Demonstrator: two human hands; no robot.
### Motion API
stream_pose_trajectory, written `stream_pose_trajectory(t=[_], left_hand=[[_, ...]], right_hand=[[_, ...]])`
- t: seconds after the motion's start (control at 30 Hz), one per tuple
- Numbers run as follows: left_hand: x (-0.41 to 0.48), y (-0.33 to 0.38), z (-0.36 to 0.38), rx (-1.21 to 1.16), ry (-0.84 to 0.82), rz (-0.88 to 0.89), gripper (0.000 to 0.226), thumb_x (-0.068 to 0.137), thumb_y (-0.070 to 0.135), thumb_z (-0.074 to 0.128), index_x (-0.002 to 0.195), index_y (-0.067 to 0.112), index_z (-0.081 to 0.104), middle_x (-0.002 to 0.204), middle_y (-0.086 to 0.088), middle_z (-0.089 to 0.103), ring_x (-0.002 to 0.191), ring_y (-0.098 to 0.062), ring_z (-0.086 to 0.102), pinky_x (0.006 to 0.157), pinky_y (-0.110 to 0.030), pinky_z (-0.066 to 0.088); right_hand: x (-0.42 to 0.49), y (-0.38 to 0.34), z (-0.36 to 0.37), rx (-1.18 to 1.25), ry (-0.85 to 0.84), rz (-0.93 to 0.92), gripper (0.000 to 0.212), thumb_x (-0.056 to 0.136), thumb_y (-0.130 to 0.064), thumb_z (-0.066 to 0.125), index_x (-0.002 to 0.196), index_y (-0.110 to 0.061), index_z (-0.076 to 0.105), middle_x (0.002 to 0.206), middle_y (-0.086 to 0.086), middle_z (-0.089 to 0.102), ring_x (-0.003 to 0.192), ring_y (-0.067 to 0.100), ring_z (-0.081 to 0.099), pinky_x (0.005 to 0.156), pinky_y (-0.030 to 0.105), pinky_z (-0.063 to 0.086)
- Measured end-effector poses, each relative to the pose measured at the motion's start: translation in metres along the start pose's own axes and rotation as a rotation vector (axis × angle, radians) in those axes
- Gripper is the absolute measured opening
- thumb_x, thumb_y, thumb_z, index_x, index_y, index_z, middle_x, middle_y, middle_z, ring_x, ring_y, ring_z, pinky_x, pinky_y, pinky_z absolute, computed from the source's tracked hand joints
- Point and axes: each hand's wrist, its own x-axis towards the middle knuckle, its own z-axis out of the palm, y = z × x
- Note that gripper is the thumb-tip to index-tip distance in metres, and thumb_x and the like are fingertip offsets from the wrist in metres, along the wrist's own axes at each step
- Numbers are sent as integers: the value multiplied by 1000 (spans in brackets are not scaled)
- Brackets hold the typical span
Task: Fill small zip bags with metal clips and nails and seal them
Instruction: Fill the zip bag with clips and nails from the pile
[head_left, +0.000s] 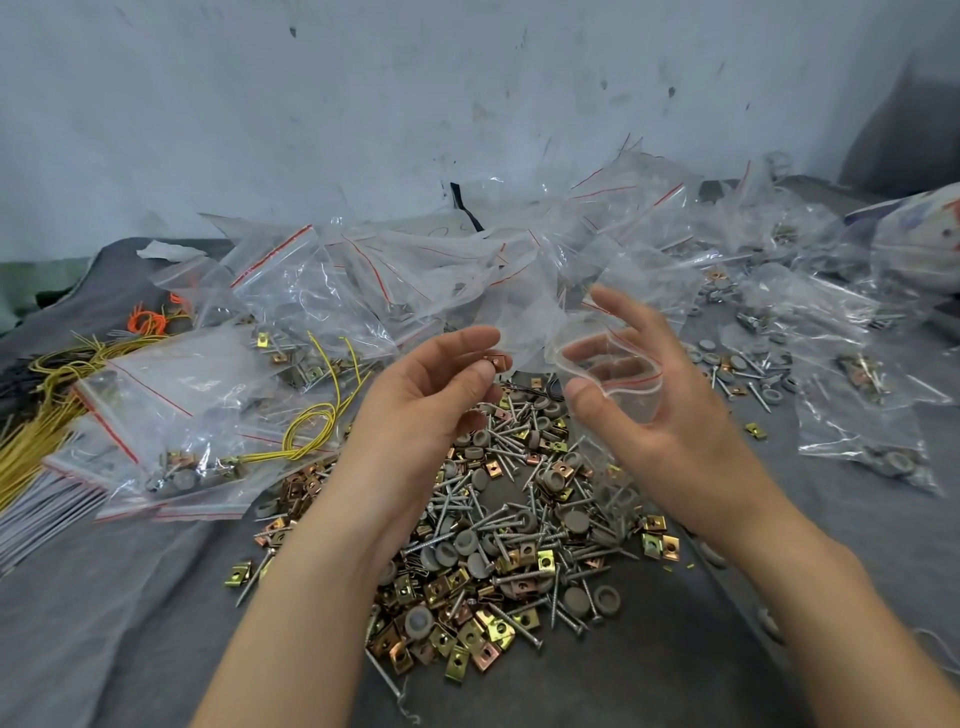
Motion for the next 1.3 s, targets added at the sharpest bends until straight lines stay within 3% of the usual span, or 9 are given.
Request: stream_pose_trajectory(t=[0.2,0.37,0.47,0.53,0.7,0.8,1.0,1.2,1.3], left_hand=[[0,5,2,18,15,34,21,90,9,66,105,23,68,96,6,76,81,-2,65,71,-22,47],[-3,19,12,165,-32,226,21,91,9,67,108,22,67,95,4,77,85,-1,68,72,-12,49],[-6,25,21,290,-94,286,21,91,15,69,108,27,66,95,6,76,92,-10,70,83,-26,53],[-6,26,27,371,-116,316,19,91,18,69,106,30,66,93,7,74,89,-10,69,80,-29,53],[-5,23,35,464,-102,371,15,94,22,66,106,30,67,90,16,71,84,0,66,69,-11,46],[-2,23,29,463,-33,393,11,97,29,61,105,32,67,89,19,70,82,3,63,69,-11,46],[3,9,7,542,1,256,9,99,31,56,101,33,64,92,11,71,86,-1,64,78,-18,50],[-3,-18,-2,949,-131,111,19,100,36,52,114,31,62,92,20,63,83,7,59,72,-15,44],[-7,-24,1,1094,-240,75,21,100,36,51,117,31,61,94,20,64,87,4,60,79,-22,50]], right_hand=[[-1,0,2,9,-11,-6,59,94,-28,67,145,-37,39,113,-15,65,107,-4,60,81,1,42],[-1,-1,5,-21,-36,-15,61,93,-31,68,146,-35,39,113,-15,64,106,0,62,82,6,45],[-1,-2,5,-35,-42,-22,63,92,-31,70,146,-36,38,111,-22,60,103,-1,63,81,7,47],[-1,-2,6,-37,-49,-24,64,92,-28,71,147,-37,38,115,-28,55,103,-3,63,80,5,45],[0,0,6,-20,-43,-28,61,92,-28,71,145,-37,40,114,-25,58,103,0,65,81,8,47],[0,-1,5,-1,-25,-24,60,92,-29,70,145,-36,41,112,-14,63,103,3,64,81,7,46],[0,-4,0,57,17,-5,58,91,-29,68,143,-34,43,113,-12,66,104,-4,61,82,3,43],[1,-4,-4,96,56,6,53,94,-21,68,139,-38,46,109,-16,68,105,-5,62,83,2,42],[1,-3,-4,95,63,4,52,94,-22,68,139,-39,46,112,-19,67,106,-3,63,84,4,42]])
